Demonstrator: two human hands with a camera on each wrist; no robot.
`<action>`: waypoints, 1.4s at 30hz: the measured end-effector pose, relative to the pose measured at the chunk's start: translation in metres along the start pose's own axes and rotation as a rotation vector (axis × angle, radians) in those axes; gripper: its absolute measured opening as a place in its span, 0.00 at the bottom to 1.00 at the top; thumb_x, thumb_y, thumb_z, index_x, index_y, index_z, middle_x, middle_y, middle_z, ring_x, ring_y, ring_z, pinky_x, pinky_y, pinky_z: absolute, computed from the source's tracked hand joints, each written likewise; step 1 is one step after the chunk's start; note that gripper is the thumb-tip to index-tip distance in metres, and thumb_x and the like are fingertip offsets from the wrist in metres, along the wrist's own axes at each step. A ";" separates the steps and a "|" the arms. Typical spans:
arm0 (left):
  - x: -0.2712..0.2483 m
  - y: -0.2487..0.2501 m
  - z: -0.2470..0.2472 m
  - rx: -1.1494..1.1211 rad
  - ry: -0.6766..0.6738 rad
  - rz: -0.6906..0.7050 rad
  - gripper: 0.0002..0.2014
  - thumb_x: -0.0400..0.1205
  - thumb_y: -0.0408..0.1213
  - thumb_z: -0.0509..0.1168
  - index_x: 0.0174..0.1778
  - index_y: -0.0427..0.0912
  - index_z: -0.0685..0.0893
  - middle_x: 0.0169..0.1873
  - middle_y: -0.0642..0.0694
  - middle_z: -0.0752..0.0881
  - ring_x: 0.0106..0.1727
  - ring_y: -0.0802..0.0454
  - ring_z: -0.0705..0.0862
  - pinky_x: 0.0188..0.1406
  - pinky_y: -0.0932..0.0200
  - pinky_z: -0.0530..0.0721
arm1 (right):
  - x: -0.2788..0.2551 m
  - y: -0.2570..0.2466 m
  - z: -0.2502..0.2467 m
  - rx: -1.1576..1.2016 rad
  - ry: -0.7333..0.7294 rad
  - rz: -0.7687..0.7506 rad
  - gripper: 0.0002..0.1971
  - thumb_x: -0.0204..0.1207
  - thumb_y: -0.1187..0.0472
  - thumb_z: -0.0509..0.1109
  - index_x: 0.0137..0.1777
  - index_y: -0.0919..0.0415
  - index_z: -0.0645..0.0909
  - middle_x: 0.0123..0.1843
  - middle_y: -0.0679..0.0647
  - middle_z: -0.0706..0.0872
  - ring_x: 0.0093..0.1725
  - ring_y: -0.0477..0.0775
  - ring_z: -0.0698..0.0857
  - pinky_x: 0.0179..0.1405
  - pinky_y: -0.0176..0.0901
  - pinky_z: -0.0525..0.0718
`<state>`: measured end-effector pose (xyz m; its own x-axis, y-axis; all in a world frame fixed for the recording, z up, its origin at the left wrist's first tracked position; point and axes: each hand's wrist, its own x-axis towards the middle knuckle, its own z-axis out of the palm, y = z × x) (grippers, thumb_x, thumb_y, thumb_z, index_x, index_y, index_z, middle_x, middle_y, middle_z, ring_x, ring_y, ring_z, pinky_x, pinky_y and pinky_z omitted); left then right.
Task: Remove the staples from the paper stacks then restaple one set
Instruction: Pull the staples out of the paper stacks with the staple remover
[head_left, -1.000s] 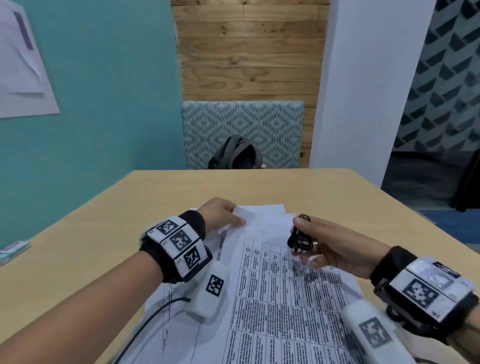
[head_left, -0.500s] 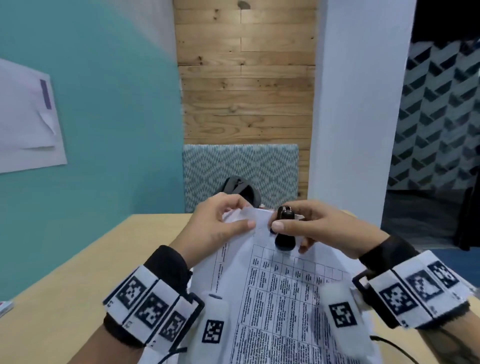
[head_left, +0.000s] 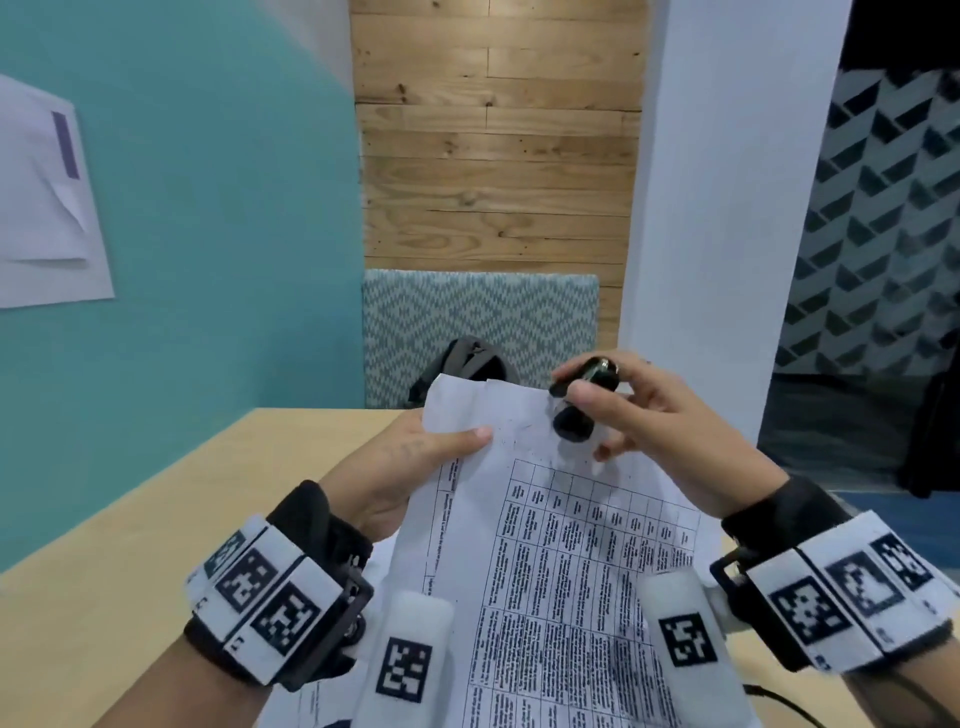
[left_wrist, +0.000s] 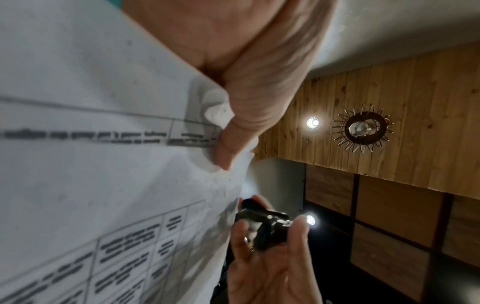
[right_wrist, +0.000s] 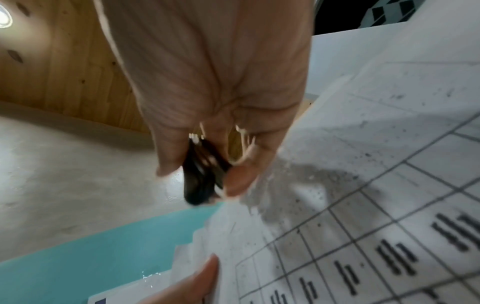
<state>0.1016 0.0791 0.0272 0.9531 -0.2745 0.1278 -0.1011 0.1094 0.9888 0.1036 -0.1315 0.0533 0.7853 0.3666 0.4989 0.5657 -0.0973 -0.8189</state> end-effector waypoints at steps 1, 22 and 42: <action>0.000 -0.001 0.000 0.015 0.024 0.010 0.26 0.69 0.36 0.67 0.64 0.32 0.80 0.58 0.32 0.85 0.59 0.35 0.84 0.59 0.42 0.83 | 0.000 -0.002 -0.002 0.020 0.069 -0.035 0.14 0.69 0.41 0.71 0.48 0.47 0.85 0.58 0.60 0.82 0.45 0.45 0.89 0.31 0.32 0.82; 0.009 -0.013 0.002 -0.034 0.213 -0.192 0.12 0.83 0.22 0.53 0.51 0.33 0.82 0.42 0.37 0.89 0.36 0.44 0.88 0.40 0.53 0.86 | -0.002 0.010 0.009 0.478 -0.059 0.427 0.23 0.48 0.65 0.82 0.44 0.65 0.81 0.40 0.57 0.84 0.35 0.47 0.87 0.26 0.30 0.83; -0.007 0.006 0.016 0.002 0.103 -0.107 0.10 0.81 0.23 0.57 0.48 0.34 0.84 0.43 0.35 0.87 0.39 0.43 0.86 0.42 0.52 0.86 | -0.007 0.023 0.015 -0.903 0.050 -0.511 0.25 0.58 0.51 0.77 0.55 0.61 0.84 0.52 0.53 0.83 0.37 0.58 0.84 0.28 0.55 0.86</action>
<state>0.0900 0.0665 0.0330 0.9827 -0.1849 0.0129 0.0025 0.0824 0.9966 0.1071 -0.1224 0.0271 0.3964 0.5223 0.7551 0.7961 -0.6052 0.0008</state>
